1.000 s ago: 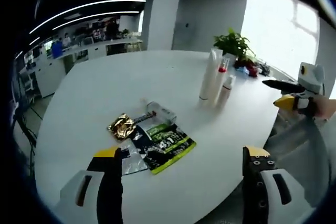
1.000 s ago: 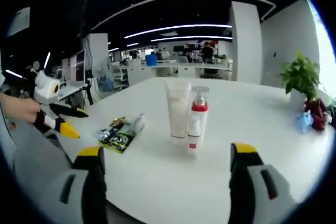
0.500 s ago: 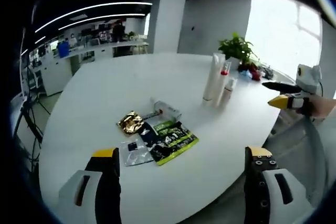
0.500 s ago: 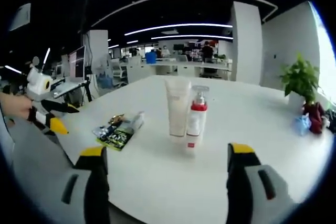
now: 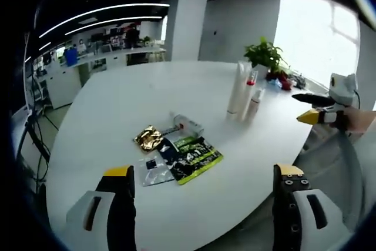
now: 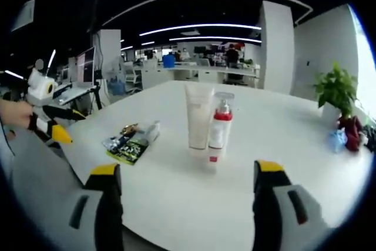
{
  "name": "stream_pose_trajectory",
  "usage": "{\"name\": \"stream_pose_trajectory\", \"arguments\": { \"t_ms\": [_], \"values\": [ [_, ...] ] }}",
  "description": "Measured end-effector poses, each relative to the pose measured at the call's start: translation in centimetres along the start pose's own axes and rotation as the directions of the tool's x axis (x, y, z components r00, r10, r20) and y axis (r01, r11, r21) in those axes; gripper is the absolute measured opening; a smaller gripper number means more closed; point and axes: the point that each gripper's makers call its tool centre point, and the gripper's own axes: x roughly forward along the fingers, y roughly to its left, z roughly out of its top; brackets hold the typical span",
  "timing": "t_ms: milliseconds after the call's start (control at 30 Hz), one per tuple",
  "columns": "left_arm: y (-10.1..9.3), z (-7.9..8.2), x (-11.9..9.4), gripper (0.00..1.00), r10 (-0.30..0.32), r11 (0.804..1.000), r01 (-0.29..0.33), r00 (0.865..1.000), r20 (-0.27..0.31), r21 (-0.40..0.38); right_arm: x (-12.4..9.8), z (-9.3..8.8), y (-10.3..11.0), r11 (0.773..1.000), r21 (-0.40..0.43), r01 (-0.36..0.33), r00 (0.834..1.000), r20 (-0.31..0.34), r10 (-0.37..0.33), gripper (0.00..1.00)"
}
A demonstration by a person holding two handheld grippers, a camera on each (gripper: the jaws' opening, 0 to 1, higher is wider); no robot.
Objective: Arrange the skincare products in the storage area until every visible bottle or jar stands upright without overlapping.
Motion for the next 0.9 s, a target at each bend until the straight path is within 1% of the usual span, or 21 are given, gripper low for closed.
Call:
{"name": "stream_pose_trajectory", "arguments": {
  "t_ms": [33,100,133,200,267,367,500,700,900],
  "values": [
    [0.1,0.0,-0.1,0.96,0.003,1.0,-0.003,1.0,0.002,0.002,0.0,-0.1,0.0,1.0,-0.001,0.0,1.0,-0.004,0.0,0.93],
    [0.3,0.6,-0.3,0.97,0.008,1.0,-0.009,0.999,0.041,0.018,0.1,-0.1,0.0,1.0,0.006,-0.002,1.0,-0.011,0.002,0.92],
    [0.4,0.7,-0.4,0.97,0.016,1.0,-0.017,0.999,0.048,0.021,0.1,-0.2,0.1,1.0,0.013,-0.006,1.0,-0.019,0.006,0.91],
    [0.4,0.7,-0.3,0.97,0.012,1.0,-0.013,0.999,0.051,0.012,0.2,-0.3,0.2,1.0,0.022,-0.017,1.0,-0.023,0.017,0.91],
    [0.3,0.9,-0.3,0.97,0.004,1.0,-0.004,0.998,0.065,0.005,0.3,-0.3,0.3,1.0,0.019,-0.024,0.999,-0.028,0.024,0.92],
    [0.4,1.0,-0.4,0.97,0.007,1.0,-0.007,0.997,0.077,0.006,0.8,-0.6,0.8,0.999,0.004,-0.037,0.998,-0.056,0.038,0.91],
    [0.5,1.1,-0.6,0.97,-0.003,1.0,0.005,0.996,0.089,-0.024,1.5,-0.6,1.5,0.998,-0.001,-0.064,0.995,-0.073,0.064,0.9],
    [0.7,1.1,-0.5,0.97,-0.005,0.999,0.009,0.995,0.095,-0.046,3.8,0.2,3.7,0.99,-0.04,-0.134,0.987,-0.096,0.13,0.88],
    [0.6,0.9,-0.3,0.97,-0.014,0.998,0.019,0.996,0.084,-0.052,6.8,1.4,5.8,0.977,-0.078,-0.198,0.976,-0.106,0.189,0.86]
  ]
}}
